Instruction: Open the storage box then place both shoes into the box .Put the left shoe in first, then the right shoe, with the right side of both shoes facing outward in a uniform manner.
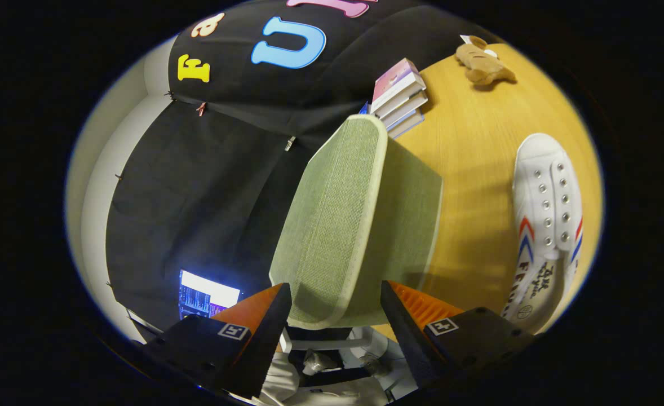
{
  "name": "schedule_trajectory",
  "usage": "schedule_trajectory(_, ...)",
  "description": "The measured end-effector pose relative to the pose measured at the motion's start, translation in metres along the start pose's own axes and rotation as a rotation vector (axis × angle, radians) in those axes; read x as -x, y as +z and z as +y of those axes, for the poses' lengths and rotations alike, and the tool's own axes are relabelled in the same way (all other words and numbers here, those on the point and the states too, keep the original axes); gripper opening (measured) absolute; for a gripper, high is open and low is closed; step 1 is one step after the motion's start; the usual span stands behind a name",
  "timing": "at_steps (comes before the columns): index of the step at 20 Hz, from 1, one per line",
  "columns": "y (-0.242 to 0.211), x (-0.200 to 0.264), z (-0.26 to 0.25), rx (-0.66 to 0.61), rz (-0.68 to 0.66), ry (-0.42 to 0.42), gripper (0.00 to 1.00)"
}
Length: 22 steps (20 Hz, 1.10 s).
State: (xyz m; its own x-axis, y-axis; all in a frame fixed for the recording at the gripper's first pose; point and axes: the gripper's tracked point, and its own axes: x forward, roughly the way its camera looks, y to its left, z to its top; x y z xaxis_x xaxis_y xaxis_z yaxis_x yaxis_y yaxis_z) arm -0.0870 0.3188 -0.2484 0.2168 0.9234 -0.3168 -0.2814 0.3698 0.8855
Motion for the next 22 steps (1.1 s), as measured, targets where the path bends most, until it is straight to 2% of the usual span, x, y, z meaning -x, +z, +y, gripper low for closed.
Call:
schedule_trajectory(4,0.001,-0.008,0.017,-0.118,0.026,0.075,0.96)
schedule_trajectory(5,0.004,-0.008,0.020,-0.133,0.018,0.073,0.92)
schedule_trajectory(7,0.010,-0.010,0.017,-0.135,0.000,0.054,0.75)
schedule_trajectory(8,0.011,-0.010,0.016,-0.144,-0.002,0.040,0.75)
schedule_trajectory(10,0.021,-0.010,0.020,-0.182,-0.023,0.032,0.47)
schedule_trajectory(11,0.024,-0.009,0.028,-0.193,-0.017,0.042,0.39)
schedule_trajectory(13,0.025,-0.008,0.032,-0.158,0.004,0.022,0.39)
schedule_trajectory(15,0.027,-0.013,0.035,-0.150,0.006,0.001,0.16)
schedule_trajectory(16,0.023,-0.015,0.040,-0.154,0.034,0.000,0.15)
schedule_trajectory(18,0.021,-0.016,0.041,-0.113,0.032,-0.055,0.07)
schedule_trajectory(22,0.028,-0.016,0.060,-0.098,0.026,-0.079,0.07)
